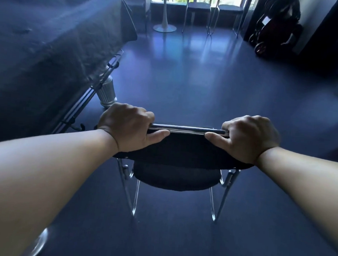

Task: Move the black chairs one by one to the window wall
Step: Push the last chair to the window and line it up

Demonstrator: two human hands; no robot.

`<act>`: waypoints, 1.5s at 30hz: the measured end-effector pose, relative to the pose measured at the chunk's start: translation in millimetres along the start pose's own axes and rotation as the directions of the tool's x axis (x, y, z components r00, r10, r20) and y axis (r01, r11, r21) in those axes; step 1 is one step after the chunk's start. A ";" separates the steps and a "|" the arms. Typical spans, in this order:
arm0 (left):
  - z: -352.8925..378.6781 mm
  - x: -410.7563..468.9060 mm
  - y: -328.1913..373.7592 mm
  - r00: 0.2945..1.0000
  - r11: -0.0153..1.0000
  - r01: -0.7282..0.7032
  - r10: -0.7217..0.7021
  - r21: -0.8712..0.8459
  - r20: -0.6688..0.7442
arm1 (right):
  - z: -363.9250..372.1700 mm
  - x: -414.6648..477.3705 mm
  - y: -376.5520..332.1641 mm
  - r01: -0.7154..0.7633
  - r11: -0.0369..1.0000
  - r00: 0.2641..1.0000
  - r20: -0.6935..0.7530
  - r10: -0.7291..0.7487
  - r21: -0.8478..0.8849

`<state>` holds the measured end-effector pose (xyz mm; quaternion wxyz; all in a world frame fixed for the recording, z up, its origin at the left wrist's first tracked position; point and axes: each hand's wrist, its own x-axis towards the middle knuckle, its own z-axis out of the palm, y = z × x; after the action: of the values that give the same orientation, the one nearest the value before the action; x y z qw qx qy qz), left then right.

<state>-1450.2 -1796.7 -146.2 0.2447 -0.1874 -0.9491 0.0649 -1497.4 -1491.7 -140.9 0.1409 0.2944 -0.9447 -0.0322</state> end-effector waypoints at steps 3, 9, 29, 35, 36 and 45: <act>11.6 17.7 -12.4 1.000 1.000 -0.007 0.007 0.021 -0.007 | 6.4 21.5 8.2 -0.005 1.000 1.000 0.005 0.005 -0.002; 40.2 59.4 -37.6 1.000 1.000 -0.006 0.006 0.005 -0.006 | 17.7 66.3 29.8 -0.024 1.000 1.000 0.009 0.024 -0.003; 163.8 239.1 -170.3 0.998 0.997 -0.060 0.060 -0.058 -0.005 | 81.5 276.1 106.4 -0.099 0.995 0.990 0.108 0.096 0.024; 191.2 288.7 -193.3 0.999 0.997 -0.049 0.049 -0.055 -0.010 | 101.4 331.1 137.4 -0.092 0.996 0.992 0.089 0.090 0.009; 195.5 296.5 -197.2 0.999 0.997 -0.049 0.048 -0.060 -0.011 | 105.1 338.7 142.1 -0.089 0.996 0.992 0.086 0.088 0.014; 245.3 386.8 -230.4 0.999 1.000 0.022 -0.021 -0.017 0.031 | 139.6 437.5 214.1 -0.031 0.999 0.999 0.037 0.030 0.033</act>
<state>-1958.0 -1866.8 -140.3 0.2293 -0.1783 -0.9552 0.0570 -1998.7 -1565.6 -135.7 0.1191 0.2815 -0.9519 -0.0195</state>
